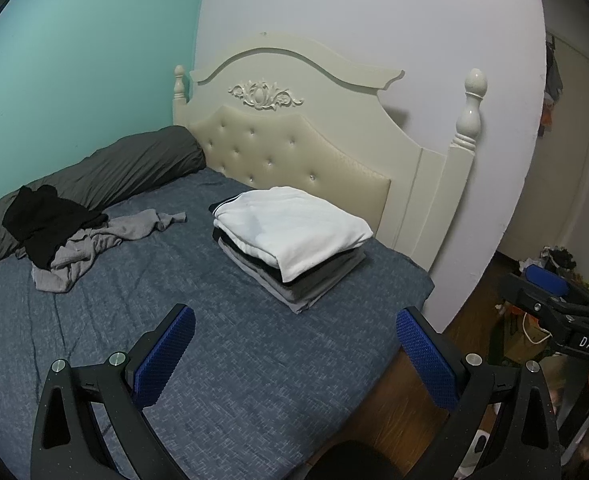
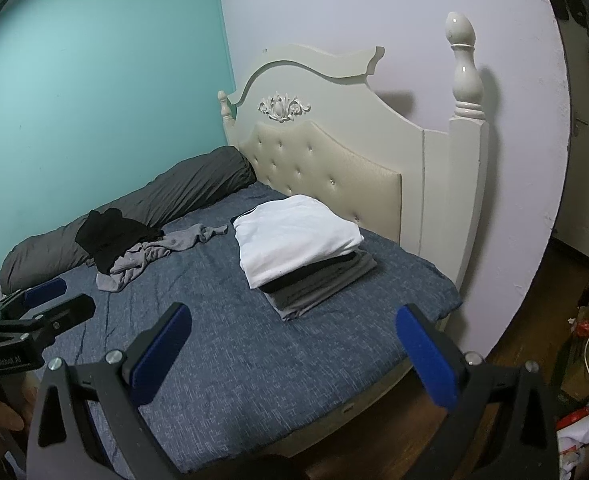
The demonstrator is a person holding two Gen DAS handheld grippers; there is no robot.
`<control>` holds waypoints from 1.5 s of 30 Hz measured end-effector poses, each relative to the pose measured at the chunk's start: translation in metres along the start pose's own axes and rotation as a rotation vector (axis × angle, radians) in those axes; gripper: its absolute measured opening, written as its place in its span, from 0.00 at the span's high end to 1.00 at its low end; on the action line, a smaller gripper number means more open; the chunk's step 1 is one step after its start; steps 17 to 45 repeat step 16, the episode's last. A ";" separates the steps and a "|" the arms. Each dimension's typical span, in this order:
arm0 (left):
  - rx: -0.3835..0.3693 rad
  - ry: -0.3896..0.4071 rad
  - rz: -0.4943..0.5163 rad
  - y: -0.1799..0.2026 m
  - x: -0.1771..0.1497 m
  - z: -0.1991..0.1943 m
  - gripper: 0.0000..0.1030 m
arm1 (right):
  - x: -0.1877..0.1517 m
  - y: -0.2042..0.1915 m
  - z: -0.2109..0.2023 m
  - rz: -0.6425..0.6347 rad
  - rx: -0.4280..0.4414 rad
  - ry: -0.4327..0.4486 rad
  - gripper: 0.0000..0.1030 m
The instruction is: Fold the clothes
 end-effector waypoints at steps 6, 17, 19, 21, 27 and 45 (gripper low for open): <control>-0.004 0.000 -0.004 -0.002 0.000 0.000 0.00 | 0.000 -0.001 0.000 -0.001 -0.001 -0.002 0.00; -0.006 -0.002 -0.006 -0.002 -0.001 0.001 0.00 | -0.001 -0.001 -0.002 0.002 -0.003 -0.001 0.00; -0.006 -0.002 -0.006 -0.002 -0.001 0.001 0.00 | -0.001 -0.001 -0.002 0.002 -0.003 -0.001 0.00; -0.006 -0.002 -0.006 -0.002 -0.001 0.001 0.00 | -0.001 -0.001 -0.002 0.002 -0.003 -0.001 0.00; -0.006 -0.002 -0.006 -0.002 -0.001 0.001 0.00 | -0.001 -0.001 -0.002 0.002 -0.003 -0.001 0.00; -0.006 -0.002 -0.006 -0.002 -0.001 0.001 0.00 | -0.001 -0.001 -0.002 0.002 -0.003 -0.001 0.00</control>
Point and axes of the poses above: each gripper's, at about its wrist camera, not at the fingertips, and z roughly the way its jaws point, y to its right, x to its top, the point moved 2 cm from there along z, roughly the way its jaws point, and after that the axes turned 5 degrees about x, right-handed, at the moved point
